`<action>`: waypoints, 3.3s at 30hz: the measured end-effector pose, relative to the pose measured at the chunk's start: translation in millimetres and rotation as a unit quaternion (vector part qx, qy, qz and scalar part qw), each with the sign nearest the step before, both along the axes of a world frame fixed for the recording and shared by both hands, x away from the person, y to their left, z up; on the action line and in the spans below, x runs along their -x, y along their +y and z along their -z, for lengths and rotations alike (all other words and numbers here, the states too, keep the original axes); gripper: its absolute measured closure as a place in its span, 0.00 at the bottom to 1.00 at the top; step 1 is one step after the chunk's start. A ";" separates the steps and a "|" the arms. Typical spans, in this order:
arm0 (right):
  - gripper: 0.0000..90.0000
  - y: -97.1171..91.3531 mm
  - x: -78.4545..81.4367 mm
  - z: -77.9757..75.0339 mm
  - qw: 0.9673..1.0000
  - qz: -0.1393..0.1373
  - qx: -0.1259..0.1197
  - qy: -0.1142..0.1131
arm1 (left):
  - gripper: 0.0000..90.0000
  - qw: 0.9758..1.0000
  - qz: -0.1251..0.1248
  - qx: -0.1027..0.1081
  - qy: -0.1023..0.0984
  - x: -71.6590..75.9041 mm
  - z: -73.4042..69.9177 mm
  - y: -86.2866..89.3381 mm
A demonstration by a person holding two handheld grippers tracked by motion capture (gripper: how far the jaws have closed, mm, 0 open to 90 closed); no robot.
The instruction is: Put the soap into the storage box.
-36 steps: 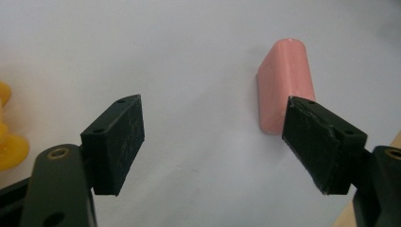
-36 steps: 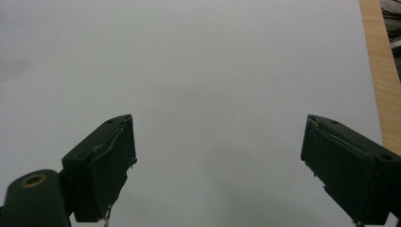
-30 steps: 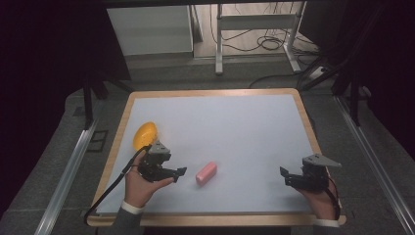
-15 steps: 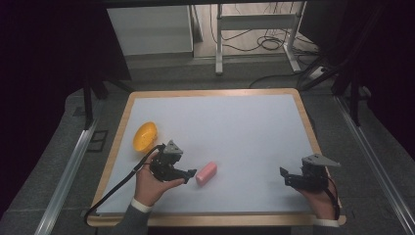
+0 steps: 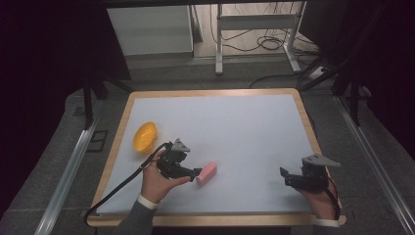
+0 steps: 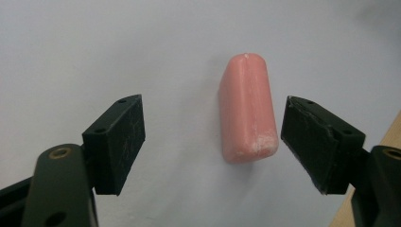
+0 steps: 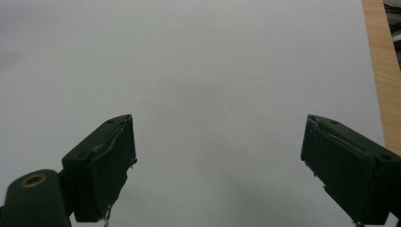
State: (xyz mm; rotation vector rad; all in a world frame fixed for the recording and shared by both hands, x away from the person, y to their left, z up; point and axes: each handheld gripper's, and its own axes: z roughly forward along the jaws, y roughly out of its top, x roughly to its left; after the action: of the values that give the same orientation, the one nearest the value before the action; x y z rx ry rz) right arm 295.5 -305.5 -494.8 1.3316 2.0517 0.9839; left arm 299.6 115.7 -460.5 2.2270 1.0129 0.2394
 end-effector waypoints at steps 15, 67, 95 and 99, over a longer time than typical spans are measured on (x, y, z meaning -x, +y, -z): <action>0.12 -2.0 -0.4 0.9 1.000 0.004 0.001 0.001 | 0.26 0.999 0.004 -0.020 0.030 -14.3 12.3 -20.4; 0.12 0.8 0.5 2.7 1.000 0.007 0.014 -0.006 | 0.67 0.996 0.029 -0.068 0.040 -17.3 42.3 -63.0; 0.12 -0.6 -0.6 5.5 1.000 0.010 0.017 0.000 | 0.67 0.999 -0.019 -0.027 0.009 -18.9 17.0 -5.3; 0.12 0.3 -0.6 5.5 1.000 0.009 0.018 0.001 | 0.67 0.999 -0.022 -0.030 0.007 -19.2 16.5 -1.8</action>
State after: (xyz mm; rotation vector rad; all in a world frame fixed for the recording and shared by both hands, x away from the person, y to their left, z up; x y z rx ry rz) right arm 296.1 -305.2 -500.3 1.3320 2.0454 0.9330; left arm 318.7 113.9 -476.9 2.2647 1.0764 0.2761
